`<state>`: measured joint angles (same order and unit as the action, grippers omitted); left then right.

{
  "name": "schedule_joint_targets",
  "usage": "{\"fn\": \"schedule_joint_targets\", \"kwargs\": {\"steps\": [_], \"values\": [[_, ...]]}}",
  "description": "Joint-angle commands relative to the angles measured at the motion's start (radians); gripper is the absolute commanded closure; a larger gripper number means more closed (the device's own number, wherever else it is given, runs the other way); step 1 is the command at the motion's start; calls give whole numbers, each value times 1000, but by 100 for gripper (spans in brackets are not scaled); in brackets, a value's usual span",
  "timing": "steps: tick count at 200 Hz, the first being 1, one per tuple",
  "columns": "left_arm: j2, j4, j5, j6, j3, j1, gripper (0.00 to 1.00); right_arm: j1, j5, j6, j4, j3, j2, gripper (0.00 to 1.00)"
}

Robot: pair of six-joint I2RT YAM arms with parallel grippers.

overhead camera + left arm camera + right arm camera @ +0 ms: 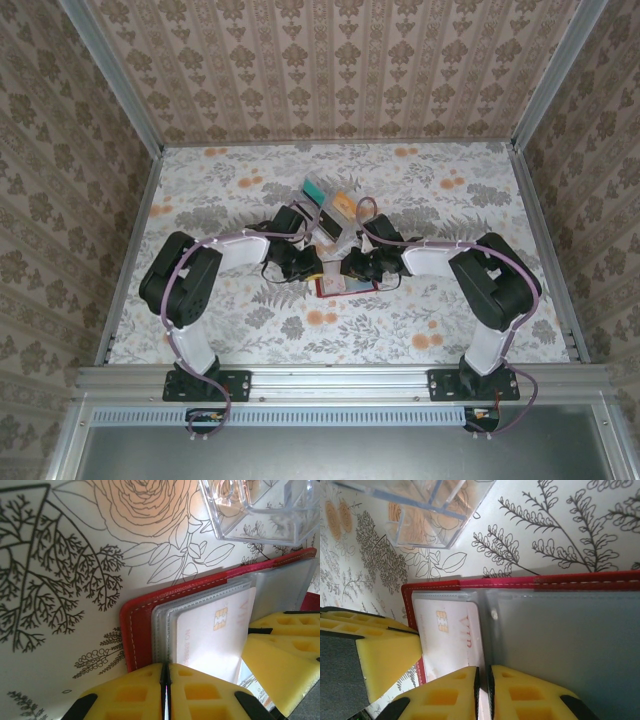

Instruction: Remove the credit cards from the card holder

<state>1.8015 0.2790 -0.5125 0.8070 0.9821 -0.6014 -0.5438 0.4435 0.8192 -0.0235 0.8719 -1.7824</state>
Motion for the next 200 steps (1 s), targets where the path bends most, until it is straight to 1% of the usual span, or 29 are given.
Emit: {"fn": "schedule_joint_targets", "kwargs": {"steps": [1,26,52,86,107,133,156,178,200], "values": [[36,57,39,-31,-7,-5,88,-2,48,17,-49,-13,-15,85],[29,58,46,-31,-17,-2,88,-2,34,12,-46,-17,-14,89],[20,65,52,-35,-17,2,87,-2,-17,4,-38,-38,12,93],[6,71,63,-40,-20,6,81,6,-66,-11,-29,-68,48,94],[4,74,65,-40,-21,8,80,13,-82,-12,-25,-79,53,94],[6,64,58,-33,-24,8,81,13,-76,-7,-40,-82,51,94],[6,65,58,-33,-23,8,83,13,-68,-9,-49,-85,52,94],[1,75,58,-39,-19,8,84,13,-20,-7,-86,-88,54,92],[-29,107,67,-54,5,11,85,13,-14,-2,-92,-87,56,91]]}}
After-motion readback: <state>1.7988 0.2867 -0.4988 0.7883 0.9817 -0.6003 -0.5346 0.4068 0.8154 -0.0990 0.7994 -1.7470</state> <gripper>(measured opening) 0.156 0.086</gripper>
